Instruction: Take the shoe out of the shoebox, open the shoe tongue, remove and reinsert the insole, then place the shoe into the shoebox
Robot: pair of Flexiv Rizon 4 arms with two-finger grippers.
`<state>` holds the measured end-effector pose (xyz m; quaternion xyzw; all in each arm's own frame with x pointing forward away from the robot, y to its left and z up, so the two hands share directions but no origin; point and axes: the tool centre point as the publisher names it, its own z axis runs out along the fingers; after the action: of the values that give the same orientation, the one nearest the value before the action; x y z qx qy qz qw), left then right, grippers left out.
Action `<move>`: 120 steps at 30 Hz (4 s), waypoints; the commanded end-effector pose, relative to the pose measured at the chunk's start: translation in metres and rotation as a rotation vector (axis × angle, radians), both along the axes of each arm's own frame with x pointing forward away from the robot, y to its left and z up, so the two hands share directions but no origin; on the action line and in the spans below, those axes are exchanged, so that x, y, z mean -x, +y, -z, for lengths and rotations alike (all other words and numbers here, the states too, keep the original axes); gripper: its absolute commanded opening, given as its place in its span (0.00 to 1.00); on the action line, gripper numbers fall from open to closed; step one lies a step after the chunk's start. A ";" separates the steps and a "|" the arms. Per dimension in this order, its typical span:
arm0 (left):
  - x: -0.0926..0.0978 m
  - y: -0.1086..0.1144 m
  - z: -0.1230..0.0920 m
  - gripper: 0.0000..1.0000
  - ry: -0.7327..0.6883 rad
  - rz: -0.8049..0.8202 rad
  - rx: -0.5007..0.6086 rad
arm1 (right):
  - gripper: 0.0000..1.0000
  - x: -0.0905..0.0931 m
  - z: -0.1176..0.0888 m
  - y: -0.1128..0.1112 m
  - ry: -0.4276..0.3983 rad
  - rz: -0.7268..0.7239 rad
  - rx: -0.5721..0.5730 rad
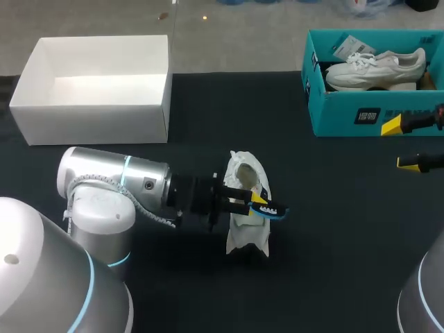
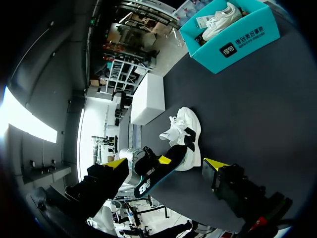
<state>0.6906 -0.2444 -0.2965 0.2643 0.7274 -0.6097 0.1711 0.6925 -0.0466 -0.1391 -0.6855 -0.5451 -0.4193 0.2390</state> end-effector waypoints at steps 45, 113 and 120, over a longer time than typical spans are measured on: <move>0.015 0.014 -0.034 0.00 -0.055 -0.008 0.043 | 1.00 0.001 0.001 0.000 0.000 0.002 0.001; -0.009 0.043 0.039 0.00 0.058 -0.037 0.006 | 1.00 0.001 0.001 0.000 0.000 0.002 0.001; -0.001 0.043 0.023 0.71 0.048 -0.029 0.016 | 1.00 0.001 0.001 0.000 0.000 0.002 0.001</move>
<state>0.6966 -0.2051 -0.3273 0.2384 0.7283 -0.6215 0.1627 0.6926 -0.0465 -0.1394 -0.6854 -0.5450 -0.4195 0.2391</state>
